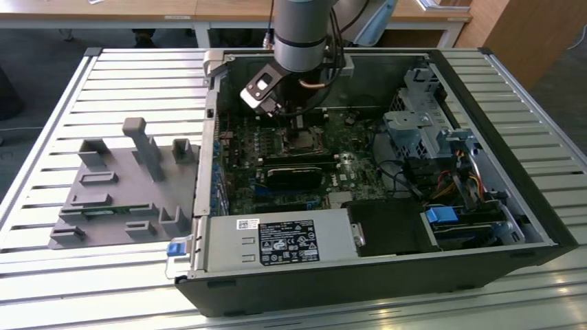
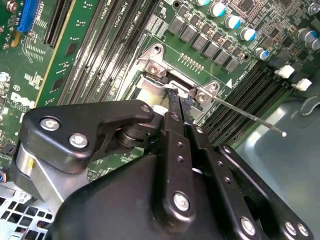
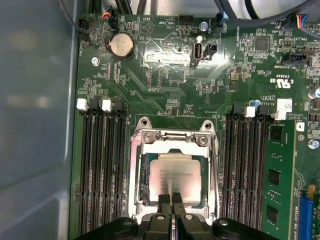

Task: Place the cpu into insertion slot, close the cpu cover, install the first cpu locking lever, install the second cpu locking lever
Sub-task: 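Close the cpu cover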

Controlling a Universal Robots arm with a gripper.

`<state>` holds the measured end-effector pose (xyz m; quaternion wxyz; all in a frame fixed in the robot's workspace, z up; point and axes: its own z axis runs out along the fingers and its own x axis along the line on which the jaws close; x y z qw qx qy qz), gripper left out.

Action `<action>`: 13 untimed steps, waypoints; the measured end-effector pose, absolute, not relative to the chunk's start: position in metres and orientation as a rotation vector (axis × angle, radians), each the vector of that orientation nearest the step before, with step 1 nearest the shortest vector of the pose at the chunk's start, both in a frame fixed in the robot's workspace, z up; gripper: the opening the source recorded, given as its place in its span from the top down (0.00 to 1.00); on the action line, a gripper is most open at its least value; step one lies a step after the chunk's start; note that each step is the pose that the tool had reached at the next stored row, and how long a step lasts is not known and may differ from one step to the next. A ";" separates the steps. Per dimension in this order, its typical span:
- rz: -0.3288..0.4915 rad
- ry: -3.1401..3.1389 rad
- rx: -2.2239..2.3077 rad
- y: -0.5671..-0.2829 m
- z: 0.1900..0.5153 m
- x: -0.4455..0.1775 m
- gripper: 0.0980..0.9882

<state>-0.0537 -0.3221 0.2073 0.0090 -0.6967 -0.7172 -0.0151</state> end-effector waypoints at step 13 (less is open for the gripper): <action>-0.047 -2.240 -2.176 -0.322 0.198 -0.053 0.94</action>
